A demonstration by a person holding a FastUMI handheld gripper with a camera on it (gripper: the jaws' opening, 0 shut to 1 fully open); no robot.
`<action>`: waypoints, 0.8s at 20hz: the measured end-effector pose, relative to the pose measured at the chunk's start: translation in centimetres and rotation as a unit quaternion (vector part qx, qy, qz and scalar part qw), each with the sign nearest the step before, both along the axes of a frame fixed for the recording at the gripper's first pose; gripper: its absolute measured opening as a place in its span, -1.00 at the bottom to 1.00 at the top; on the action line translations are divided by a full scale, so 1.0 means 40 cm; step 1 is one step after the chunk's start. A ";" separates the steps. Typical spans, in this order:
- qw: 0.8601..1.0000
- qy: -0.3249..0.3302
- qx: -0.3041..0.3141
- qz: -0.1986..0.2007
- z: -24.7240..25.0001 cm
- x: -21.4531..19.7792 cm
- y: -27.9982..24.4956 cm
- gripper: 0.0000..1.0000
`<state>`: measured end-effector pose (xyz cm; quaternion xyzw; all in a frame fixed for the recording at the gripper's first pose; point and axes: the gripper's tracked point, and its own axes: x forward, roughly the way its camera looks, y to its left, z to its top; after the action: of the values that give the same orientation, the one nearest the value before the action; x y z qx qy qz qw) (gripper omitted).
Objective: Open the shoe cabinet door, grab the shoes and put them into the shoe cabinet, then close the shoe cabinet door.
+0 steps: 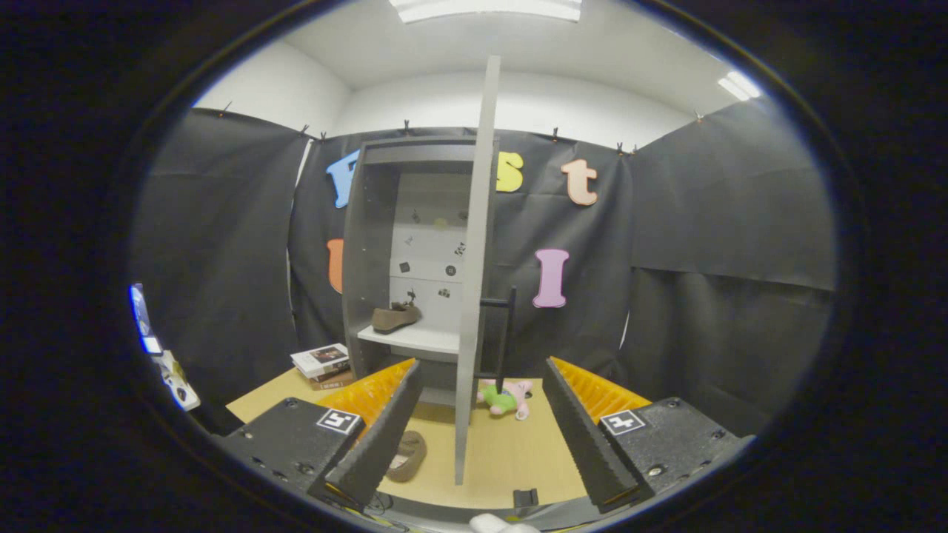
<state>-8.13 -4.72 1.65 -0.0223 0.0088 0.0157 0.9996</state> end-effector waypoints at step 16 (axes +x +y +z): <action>0.987 0.121 -0.003 0.103 -0.413 0.118 0.372 1.00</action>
<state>-3.43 10.14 -14.87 -0.0237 0.1273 0.1216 0.9841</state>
